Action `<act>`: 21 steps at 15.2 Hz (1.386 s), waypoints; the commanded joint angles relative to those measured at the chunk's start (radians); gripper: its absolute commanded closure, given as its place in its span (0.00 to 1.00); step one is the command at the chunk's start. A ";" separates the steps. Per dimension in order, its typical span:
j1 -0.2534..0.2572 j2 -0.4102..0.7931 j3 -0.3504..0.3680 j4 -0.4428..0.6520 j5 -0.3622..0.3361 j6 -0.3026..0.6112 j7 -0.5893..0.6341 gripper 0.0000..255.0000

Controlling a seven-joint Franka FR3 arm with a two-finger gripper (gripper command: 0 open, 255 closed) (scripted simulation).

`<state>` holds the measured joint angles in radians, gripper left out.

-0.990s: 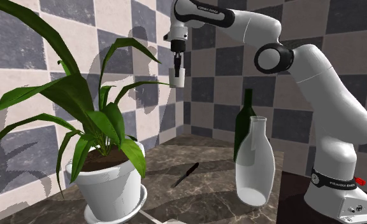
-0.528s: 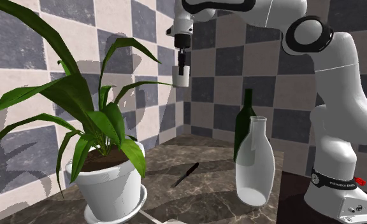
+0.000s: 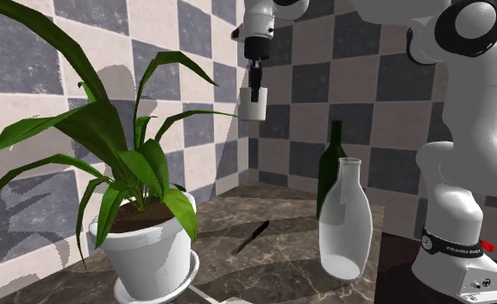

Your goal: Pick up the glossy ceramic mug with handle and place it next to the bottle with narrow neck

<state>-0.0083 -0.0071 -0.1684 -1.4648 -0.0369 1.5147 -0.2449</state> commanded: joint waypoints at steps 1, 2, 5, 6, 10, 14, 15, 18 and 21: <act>0.022 -0.044 0.022 -0.048 -0.009 0.004 0.045 1.00; 0.032 -0.064 0.036 -0.071 -0.013 0.006 0.069 1.00; 0.064 -0.117 0.076 -0.131 -0.018 0.009 0.141 1.00; 0.075 -0.132 0.089 -0.147 -0.019 0.010 0.165 1.00; 0.114 -0.183 0.147 -0.201 -0.017 0.008 0.262 1.00; 0.152 -0.217 0.206 -0.235 -0.009 0.003 0.359 1.00; 0.161 -0.222 0.221 -0.240 -0.006 0.001 0.383 1.00; 0.189 -0.233 0.268 -0.249 0.003 -0.004 0.457 1.00; 0.217 -0.234 0.316 -0.248 0.012 -0.010 0.531 1.00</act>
<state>0.1981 -0.2413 0.1295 -1.7124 -0.0286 1.5059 0.2572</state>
